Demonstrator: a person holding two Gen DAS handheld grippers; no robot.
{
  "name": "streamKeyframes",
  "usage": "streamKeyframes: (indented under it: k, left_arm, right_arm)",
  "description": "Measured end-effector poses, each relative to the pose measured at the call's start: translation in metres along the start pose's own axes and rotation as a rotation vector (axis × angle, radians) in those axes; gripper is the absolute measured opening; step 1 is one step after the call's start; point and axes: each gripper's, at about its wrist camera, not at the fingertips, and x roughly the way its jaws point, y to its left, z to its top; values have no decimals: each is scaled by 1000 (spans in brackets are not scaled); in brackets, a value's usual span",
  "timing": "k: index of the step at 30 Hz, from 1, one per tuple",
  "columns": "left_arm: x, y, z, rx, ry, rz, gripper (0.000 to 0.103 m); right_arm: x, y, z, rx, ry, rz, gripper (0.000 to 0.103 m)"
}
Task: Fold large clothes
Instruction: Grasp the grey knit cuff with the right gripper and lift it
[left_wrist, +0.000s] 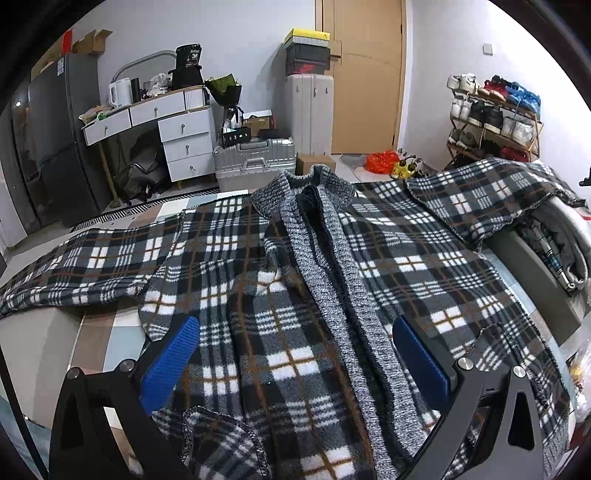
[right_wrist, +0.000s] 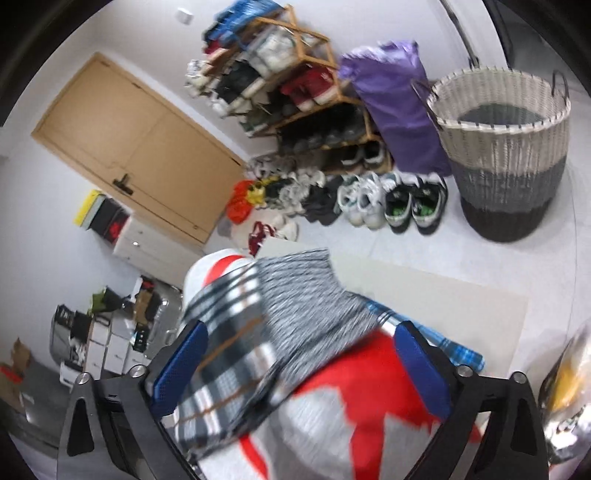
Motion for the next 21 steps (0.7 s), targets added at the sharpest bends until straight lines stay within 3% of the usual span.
streamKeyframes:
  k: [3,4,6,8,10,14,21]
  left_arm:
    - [2,1,0,6,10,11,102]
    - [3,0,2,7,11,14,102]
    - [1,1,1,5,13,16,102]
    - [0,1,1,6,11,19,102]
    - [-2,1,2,5,7,17,102]
    - [-7,3,2,1,-1,11,102]
    - [-25,25,0,-43,-42,26,102]
  right_arm:
    - [14,-3,7,23,20,-64,73]
    - [14,0,5,17,21,-86,54]
    - [14,2,6,8,6,-72,42]
    - [8,10,6,-9,-31,-81,19]
    - [-3,22,4,-49,-84,-78,12]
    - [-28,61,-1,-197,-185,-81,8]
    - [-70,175,-42,-477,-309,-10,7]
